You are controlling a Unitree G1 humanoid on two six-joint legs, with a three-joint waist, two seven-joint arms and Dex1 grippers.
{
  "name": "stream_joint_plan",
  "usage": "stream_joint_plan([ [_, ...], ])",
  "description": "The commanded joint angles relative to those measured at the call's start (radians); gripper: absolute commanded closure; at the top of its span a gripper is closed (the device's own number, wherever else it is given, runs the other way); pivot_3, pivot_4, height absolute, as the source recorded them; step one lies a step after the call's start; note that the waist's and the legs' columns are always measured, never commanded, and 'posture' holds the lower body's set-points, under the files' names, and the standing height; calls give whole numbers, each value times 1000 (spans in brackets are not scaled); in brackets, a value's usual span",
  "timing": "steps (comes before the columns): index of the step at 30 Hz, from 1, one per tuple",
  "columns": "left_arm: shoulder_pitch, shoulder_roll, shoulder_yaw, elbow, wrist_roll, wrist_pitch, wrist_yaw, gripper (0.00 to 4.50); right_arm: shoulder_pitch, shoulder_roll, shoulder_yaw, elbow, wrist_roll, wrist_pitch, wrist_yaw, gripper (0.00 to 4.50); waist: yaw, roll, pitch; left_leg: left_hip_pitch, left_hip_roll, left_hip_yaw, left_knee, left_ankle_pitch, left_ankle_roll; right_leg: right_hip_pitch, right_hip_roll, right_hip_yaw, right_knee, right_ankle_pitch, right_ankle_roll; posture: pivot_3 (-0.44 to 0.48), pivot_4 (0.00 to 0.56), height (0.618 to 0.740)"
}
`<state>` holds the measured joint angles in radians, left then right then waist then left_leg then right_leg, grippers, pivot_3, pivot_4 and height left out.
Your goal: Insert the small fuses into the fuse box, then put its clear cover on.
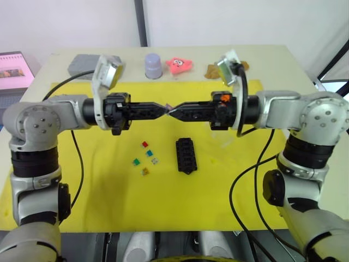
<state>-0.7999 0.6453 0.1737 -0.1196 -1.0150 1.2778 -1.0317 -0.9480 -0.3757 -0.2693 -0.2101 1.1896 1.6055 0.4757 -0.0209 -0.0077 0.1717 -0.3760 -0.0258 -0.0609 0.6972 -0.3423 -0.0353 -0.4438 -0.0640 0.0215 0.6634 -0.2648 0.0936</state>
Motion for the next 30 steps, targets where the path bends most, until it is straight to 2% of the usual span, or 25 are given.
stream_joint_plan([
  [1, -9, 16, 5, -11, -19, -18, -3, 4500, -7, -10, 1, -22, 34, -10, -4, 3358, 0, 0, 0, 0, 0, 0, 0, 0, 0, 0, 0, 0, 0, 0, 0, 0, 150, 740],
  [7, -3, 18, 5, -18, -27, -16, -5, 4500, -5, -15, 7, -26, 45, -22, -13, 3358, 0, 0, 0, 0, 0, 0, 0, 0, 0, 0, 0, 0, 0, 0, 0, 0, 150, 740],
  [9, -1, 19, 4, -21, -27, -17, -6, 4500, -4, -19, 10, -28, 40, -27, -16, 3877, 0, 0, 0, 0, 0, 0, 0, 0, 0, 0, 0, 0, 0, 0, 0, 0, 150, 740],
  [30, 18, 32, -10, -36, -38, -19, -4, 4500, -5, -40, 34, -15, 82, -38, -36, 3877, 0, 0, 0, 0, 0, 0, 0, 0, 0, 0, 0, 0, 0, 0, 0, 0, 150, 740],
])
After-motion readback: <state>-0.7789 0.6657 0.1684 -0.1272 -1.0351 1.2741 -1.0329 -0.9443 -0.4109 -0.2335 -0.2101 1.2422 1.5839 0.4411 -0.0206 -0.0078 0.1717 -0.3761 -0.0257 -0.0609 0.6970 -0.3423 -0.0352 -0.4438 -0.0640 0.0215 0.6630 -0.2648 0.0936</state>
